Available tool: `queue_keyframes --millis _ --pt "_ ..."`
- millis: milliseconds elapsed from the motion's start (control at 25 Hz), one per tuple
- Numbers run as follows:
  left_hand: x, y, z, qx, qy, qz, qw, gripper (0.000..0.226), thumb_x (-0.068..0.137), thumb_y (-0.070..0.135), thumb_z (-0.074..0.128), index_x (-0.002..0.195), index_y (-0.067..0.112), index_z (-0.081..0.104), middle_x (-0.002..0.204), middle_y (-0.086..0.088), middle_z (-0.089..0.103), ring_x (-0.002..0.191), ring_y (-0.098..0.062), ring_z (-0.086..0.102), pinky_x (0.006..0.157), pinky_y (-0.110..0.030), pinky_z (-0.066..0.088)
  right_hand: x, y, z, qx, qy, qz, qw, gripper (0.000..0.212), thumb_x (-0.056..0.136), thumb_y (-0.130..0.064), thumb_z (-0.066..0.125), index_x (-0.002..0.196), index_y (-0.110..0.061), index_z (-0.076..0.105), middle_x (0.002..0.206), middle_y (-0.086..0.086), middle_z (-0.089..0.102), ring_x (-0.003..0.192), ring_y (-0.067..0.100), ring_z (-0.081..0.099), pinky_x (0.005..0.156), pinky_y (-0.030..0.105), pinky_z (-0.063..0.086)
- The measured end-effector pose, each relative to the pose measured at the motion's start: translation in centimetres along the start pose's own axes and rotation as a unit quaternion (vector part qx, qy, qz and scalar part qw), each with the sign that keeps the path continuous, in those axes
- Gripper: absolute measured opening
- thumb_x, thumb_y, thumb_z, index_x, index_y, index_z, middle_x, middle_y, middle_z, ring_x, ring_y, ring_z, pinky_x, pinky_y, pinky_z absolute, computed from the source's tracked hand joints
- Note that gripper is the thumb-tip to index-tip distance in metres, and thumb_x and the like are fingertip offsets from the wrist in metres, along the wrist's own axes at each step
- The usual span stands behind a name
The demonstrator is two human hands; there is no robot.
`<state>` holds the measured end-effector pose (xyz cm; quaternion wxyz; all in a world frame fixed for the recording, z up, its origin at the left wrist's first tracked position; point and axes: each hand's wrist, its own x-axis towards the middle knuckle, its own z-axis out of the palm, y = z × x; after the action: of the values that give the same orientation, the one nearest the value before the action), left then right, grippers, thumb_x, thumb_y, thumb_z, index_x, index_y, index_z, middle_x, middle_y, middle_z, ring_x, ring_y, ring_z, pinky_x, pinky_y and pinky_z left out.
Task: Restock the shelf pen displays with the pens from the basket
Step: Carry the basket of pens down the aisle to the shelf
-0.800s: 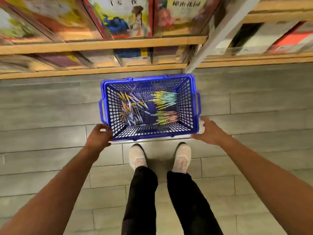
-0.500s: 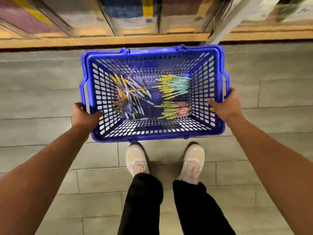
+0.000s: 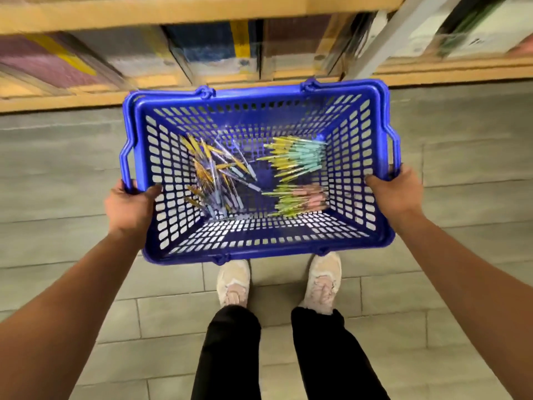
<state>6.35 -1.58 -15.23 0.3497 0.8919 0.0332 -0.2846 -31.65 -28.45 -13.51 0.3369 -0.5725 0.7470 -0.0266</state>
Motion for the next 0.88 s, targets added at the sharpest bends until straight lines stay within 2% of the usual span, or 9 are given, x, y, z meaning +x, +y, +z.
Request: queue_keyframes --millis 160,240,440,520,600,680,760,840,880 --pt "-5.5 6.2 -5.7 0.027 -0.021 0.012 0.999 0.028 0.082 0.017 0.080 0.106 0.008 0.068 0.082 0.001 0.070 0.066 -0.012 0.062 0.075 -0.032 0.055 -5.8 -3.8 -7.9 0.012 -0.001 0.013 1.000 0.028 0.079 -0.030 0.077 0.092 -0.013 0.059 0.084 0.001 0.064 0.067 0.019 0.057 0.063 0.030 0.042" --pt "-8.9 10.5 -10.0 0.035 -0.043 0.035 0.998 0.027 0.083 0.018 0.079 0.106 0.010 0.068 0.091 -0.006 0.072 0.072 -0.016 0.064 0.071 -0.026 0.054 -9.7 -6.1 -13.0 0.025 -0.004 0.024 0.999 0.028 0.078 -0.028 0.076 0.095 -0.016 0.057 0.085 0.000 0.064 0.067 0.016 0.059 0.060 0.027 0.043" --pt "-17.6 21.5 -22.3 0.054 -0.050 0.115 0.991 0.024 0.085 0.025 0.080 0.100 0.011 0.067 0.082 -0.003 0.068 0.072 -0.018 0.060 0.055 -0.013 0.047 -21.2 -12.2 -26.3 0.072 -0.004 0.003 0.997 0.026 0.078 -0.025 0.077 0.094 -0.020 0.056 0.093 0.002 0.069 0.081 0.024 0.067 0.076 0.036 0.056" --pt "-20.1 24.6 -26.1 0.056 -0.047 0.133 0.988 0.026 0.085 0.029 0.080 0.098 0.013 0.065 0.082 -0.003 0.067 0.073 -0.019 0.060 0.060 -0.021 0.048 -24.7 -13.7 -30.1 0.089 0.010 -0.007 0.996 0.023 0.079 -0.024 0.077 0.084 -0.024 0.055 0.089 -0.001 0.068 0.082 0.023 0.067 0.076 0.033 0.053" --pt "-22.9 27.8 -30.2 0.066 -0.047 0.154 0.985 0.030 0.085 0.033 0.079 0.101 0.011 0.067 0.087 -0.004 0.069 0.075 -0.019 0.061 0.066 -0.025 0.046 -28.3 -15.1 -34.2 0.096 0.025 -0.014 0.995 0.023 0.079 -0.028 0.078 0.088 -0.020 0.058 0.092 0.002 0.070 0.082 0.024 0.066 0.076 0.030 0.050" --pt "-25.4 30.9 -33.6 0.071 -0.050 0.189 0.978 0.031 0.086 0.033 0.078 0.104 0.010 0.069 0.091 -0.006 0.070 0.076 -0.018 0.062 0.069 -0.028 0.047 -31.2 -16.3 -38.1 0.110 0.047 -0.019 0.993 0.032 0.078 -0.033 0.079 0.097 -0.013 0.063 0.099 0.009 0.073 0.088 0.030 0.069 0.083 0.039 0.055" --pt "-28.0 33.5 -36.3 0.055 -0.070 0.222 0.971 0.029 0.087 0.030 0.078 0.106 0.009 0.071 0.091 -0.006 0.071 0.067 -0.007 0.063 0.066 -0.023 0.052 -33.9 -16.8 -41.6 0.127 0.065 -0.018 0.990 0.040 0.073 -0.039 0.080 0.099 -0.013 0.066 0.099 0.009 0.074 0.092 0.032 0.071 0.088 0.049 0.056" --pt "-30.0 35.6 -37.6 0.034 -0.084 0.248 0.965 0.023 0.087 0.025 0.078 0.105 0.013 0.070 0.085 0.000 0.070 0.052 0.011 0.057 0.054 -0.010 0.047 -35.9 -16.9 -44.5 0.159 0.069 -0.016 0.985 0.041 0.068 -0.043 0.080 0.095 -0.015 0.066 0.095 0.006 0.076 0.090 0.031 0.073 0.086 0.051 0.057" --pt "-31.2 36.7 -37.9 0.027 -0.094 0.262 0.960 0.021 0.087 0.023 0.077 0.105 0.014 0.069 0.082 0.004 0.069 0.049 0.014 0.055 0.051 -0.006 0.044 -37.0 -16.7 -46.1 0.170 0.078 -0.014 0.982 0.041 0.066 -0.044 0.081 0.092 -0.016 0.067 0.092 0.005 0.076 0.087 0.029 0.074 0.085 0.051 0.058"
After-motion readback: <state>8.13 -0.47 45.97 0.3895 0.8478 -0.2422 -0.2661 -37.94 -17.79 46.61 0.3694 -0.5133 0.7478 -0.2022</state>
